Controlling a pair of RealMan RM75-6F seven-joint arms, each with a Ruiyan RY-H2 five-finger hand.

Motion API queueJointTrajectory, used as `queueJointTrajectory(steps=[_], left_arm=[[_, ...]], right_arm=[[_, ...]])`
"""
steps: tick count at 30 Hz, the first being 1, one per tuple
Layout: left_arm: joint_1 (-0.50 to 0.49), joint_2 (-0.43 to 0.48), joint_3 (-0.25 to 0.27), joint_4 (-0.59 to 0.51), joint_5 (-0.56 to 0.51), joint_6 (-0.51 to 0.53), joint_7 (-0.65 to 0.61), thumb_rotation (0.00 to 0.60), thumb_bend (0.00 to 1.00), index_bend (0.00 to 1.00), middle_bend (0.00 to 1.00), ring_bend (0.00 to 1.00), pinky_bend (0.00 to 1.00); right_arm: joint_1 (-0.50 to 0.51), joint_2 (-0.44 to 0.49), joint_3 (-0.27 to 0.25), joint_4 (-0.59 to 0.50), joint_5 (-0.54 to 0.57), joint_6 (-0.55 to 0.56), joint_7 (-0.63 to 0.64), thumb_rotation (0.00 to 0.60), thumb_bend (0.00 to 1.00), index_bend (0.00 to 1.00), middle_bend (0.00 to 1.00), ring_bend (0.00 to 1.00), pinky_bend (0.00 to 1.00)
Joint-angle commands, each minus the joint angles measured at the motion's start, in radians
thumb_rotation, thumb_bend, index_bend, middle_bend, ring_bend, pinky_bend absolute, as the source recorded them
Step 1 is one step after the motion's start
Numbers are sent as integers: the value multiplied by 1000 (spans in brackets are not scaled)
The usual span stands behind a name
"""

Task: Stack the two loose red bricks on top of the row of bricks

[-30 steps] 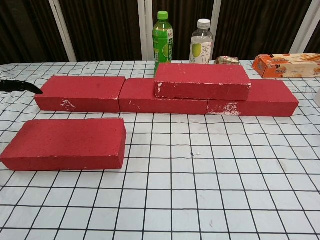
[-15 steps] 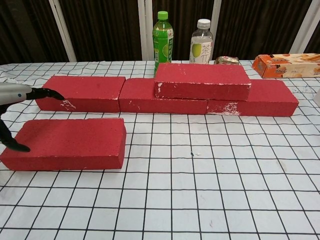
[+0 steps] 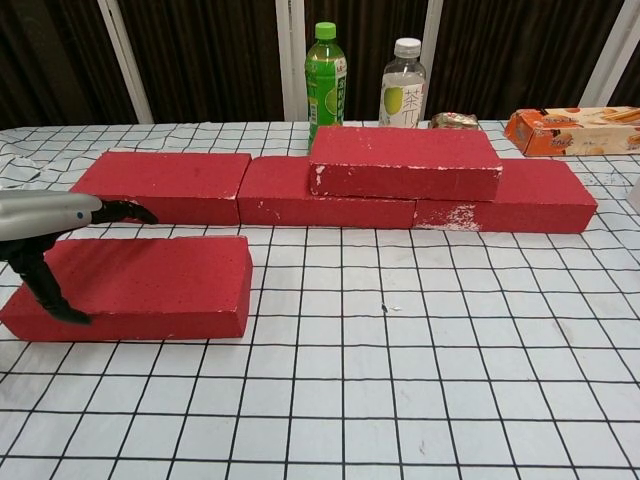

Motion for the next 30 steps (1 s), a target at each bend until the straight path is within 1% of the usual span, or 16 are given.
queueJointTrajectory(steps=[1,6,10,16,21,30], left_arm=[[-6,-13,-1,10,-7,7,-2,600,0,0,0,0,28],[-19,-29,-1,21,-15,4,0,600,0,0,0,0,28],[-39,-36,-2,21,-43,3,23,600,0,0,0,0,30],[-68,-46,-4,13,-105,11,65,600,0,0,0,0,90],[-90,-70,-1,23,-152,25,98,600,0,0,0,0,104],[-109,-105,5,24,-200,90,153,600,0,0,0,0,169]], right_arm=[[2,2,-3,-1,1,0,2,600,154,43,7,0,0],[3,4,-6,-3,4,5,3,600,154,43,7,0,0],[4,5,-10,-7,10,7,1,600,154,43,7,0,0],[6,5,-12,-11,20,12,-4,600,155,43,7,0,0],[6,6,-12,-13,29,18,-7,600,154,43,7,0,0],[10,6,-14,-13,38,21,-10,600,155,43,8,0,0]])
